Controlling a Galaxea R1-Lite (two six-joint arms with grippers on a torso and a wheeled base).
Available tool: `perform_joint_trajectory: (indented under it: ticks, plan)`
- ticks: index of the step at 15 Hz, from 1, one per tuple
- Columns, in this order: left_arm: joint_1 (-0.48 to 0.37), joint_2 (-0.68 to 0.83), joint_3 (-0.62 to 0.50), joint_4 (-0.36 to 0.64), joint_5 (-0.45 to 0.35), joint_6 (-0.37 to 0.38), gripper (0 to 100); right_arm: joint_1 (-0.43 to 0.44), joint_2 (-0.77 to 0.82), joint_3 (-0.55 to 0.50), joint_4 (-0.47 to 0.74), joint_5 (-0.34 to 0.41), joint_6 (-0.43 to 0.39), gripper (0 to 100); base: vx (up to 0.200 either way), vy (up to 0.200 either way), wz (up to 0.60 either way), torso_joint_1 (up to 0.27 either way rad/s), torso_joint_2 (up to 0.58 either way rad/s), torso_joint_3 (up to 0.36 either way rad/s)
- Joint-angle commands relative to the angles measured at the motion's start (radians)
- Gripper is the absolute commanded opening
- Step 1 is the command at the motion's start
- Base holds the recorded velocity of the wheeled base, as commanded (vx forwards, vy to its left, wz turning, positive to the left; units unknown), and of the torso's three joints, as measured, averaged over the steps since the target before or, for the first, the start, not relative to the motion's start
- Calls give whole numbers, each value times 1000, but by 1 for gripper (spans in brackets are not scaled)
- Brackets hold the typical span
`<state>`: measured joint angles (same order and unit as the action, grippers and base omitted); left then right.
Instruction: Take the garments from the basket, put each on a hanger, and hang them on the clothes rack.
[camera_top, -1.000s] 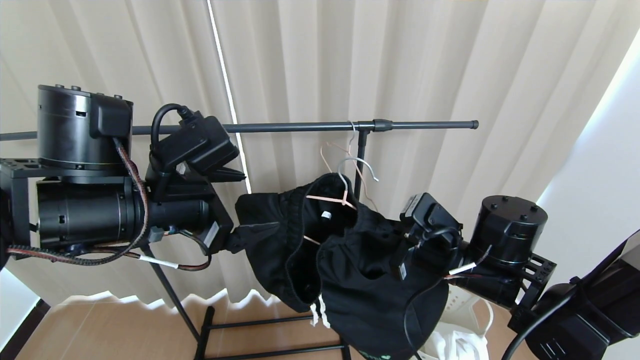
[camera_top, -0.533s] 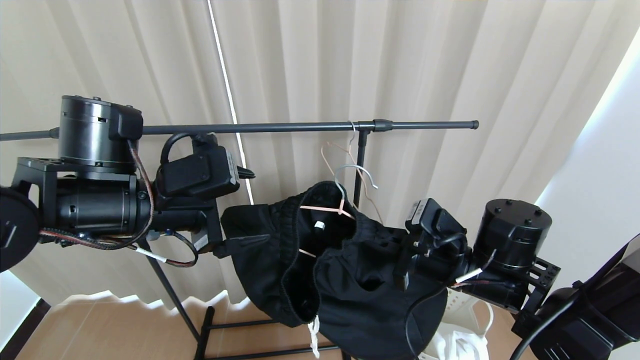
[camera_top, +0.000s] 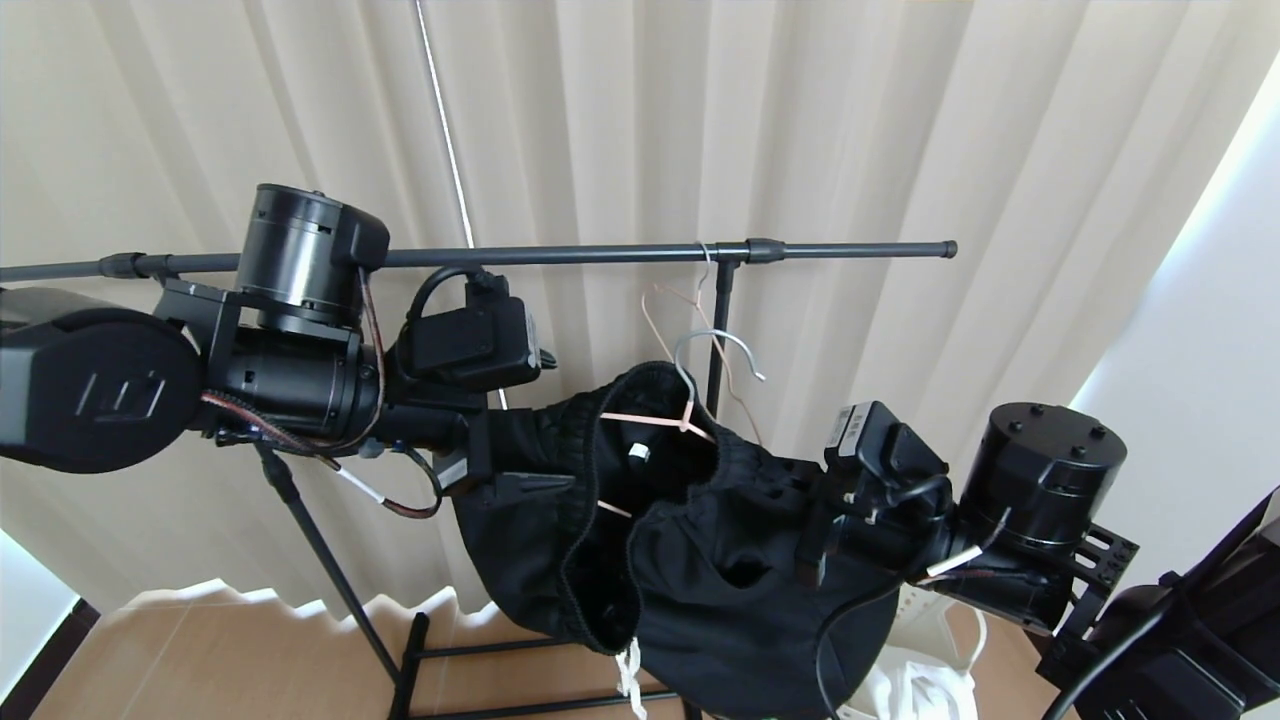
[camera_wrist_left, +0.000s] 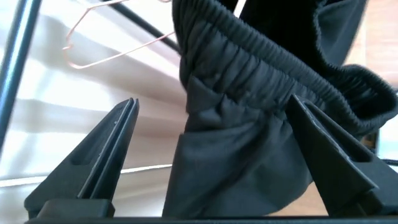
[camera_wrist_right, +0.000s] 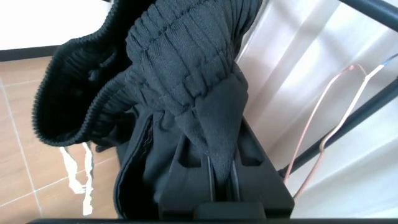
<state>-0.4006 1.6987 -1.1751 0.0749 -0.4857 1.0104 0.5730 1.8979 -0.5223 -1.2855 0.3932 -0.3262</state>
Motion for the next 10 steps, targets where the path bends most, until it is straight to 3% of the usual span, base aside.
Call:
perform_joint_trajectory:
  ticks: [1,4,7,10]
  plan:
    - [0,45,-29,17,-25,-3,100,4,-14,10,0,7,-1,0,0,0,0,0,0,0]
    - [3,76,-83,49,-36,-6,100,7,-33,27,-1,27,-4,0,0,0,0,0,0,0]
    - [5,87,-222,310,-100,-6,100,19,-45,41,-20,32,-4,0,0,0,0,0,0,0]
    - [8,136,-288,364,-129,-6,100,33,-45,54,-51,32,-5,0,0,0,0,0,0,0]
